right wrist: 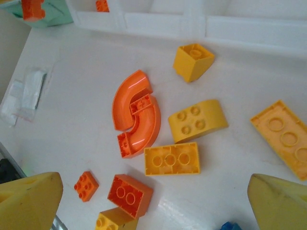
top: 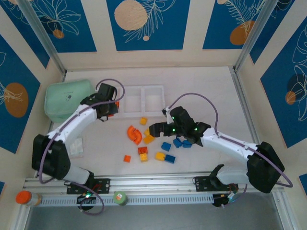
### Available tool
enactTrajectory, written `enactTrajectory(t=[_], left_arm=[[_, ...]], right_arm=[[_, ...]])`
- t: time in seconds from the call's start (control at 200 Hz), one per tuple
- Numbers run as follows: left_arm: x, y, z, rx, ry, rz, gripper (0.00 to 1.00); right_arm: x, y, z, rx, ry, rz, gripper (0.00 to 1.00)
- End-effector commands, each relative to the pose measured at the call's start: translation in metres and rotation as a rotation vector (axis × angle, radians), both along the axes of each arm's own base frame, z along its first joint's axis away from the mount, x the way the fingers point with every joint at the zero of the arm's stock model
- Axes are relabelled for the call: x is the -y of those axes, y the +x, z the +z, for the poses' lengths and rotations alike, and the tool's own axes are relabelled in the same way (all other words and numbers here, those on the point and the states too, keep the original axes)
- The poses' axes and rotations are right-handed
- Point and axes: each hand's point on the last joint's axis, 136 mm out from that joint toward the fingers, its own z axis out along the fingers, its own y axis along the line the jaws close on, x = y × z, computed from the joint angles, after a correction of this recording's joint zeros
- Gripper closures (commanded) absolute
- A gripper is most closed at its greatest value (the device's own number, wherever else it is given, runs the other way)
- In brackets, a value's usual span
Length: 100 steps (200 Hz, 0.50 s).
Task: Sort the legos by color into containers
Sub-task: Place the lego in the container.
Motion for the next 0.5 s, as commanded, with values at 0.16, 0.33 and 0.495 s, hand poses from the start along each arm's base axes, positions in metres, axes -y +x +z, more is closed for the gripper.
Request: enactTrajectory(t=[0.16, 0.33, 0.495], left_arm=[[-0.01, 0.078, -0.02, -0.024, 0.03, -0.005, 0.73], [-0.026, 0.104, -0.042, -0.075, 0.028, 0.026, 0.68], [-0.019, 0.11, -0.045, -0.082, 0.013, -0.026, 0.58]], right_arm=[[-0.008, 0.014, 0.01, 0.027, 0.002, 0.03, 0.01], [-0.009, 0.018, 0.011, 0.029, -0.006, 0.029, 0.01], [-0.007, 0.02, 0.011, 0.039, -0.009, 0.023, 0.01]])
